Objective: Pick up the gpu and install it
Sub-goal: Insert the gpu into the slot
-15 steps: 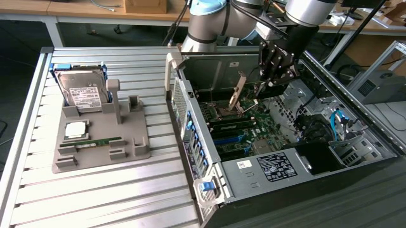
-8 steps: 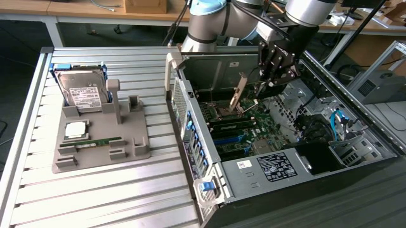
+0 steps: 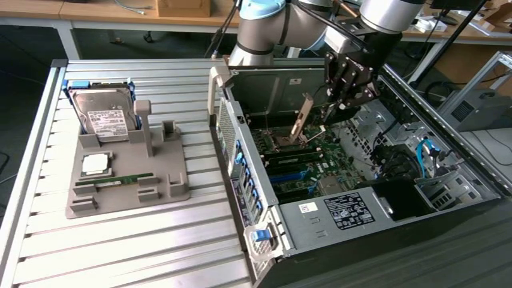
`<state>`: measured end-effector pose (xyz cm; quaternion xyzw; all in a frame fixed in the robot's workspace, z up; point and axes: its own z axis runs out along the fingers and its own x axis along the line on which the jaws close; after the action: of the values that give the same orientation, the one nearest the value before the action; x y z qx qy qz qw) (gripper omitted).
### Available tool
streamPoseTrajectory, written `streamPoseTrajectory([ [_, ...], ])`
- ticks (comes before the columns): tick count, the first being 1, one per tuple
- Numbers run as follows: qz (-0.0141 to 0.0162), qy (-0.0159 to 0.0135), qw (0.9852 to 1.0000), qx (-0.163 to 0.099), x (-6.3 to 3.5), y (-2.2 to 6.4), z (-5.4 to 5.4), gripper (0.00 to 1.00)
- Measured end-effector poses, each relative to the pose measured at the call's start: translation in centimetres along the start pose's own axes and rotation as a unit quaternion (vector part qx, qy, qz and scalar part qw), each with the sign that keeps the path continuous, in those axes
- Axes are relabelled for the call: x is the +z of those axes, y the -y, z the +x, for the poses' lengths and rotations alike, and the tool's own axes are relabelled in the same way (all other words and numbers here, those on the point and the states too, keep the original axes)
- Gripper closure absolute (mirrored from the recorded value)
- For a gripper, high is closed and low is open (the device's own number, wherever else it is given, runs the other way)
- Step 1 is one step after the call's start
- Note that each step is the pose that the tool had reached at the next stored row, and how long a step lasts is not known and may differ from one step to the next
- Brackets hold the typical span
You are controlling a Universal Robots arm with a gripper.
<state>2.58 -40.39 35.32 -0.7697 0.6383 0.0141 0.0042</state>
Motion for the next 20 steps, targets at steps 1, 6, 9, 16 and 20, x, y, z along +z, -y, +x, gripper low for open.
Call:
streamPoseTrajectory([
  [1,-0.0001,0.0000,1.0000,-0.002,0.00,0.00,0.00,0.73],
  [6,-0.0001,-0.0001,1.0000,-0.004,0.00,0.00,0.00,0.73],
  [9,0.0004,0.0002,0.9999,0.017,0.05,0.00,0.00,0.73],
  [16,0.0017,0.0008,0.9979,0.064,0.13,0.00,0.00,0.73],
  [20,0.0022,0.0010,0.9967,0.081,0.19,-0.03,0.15,0.73],
])
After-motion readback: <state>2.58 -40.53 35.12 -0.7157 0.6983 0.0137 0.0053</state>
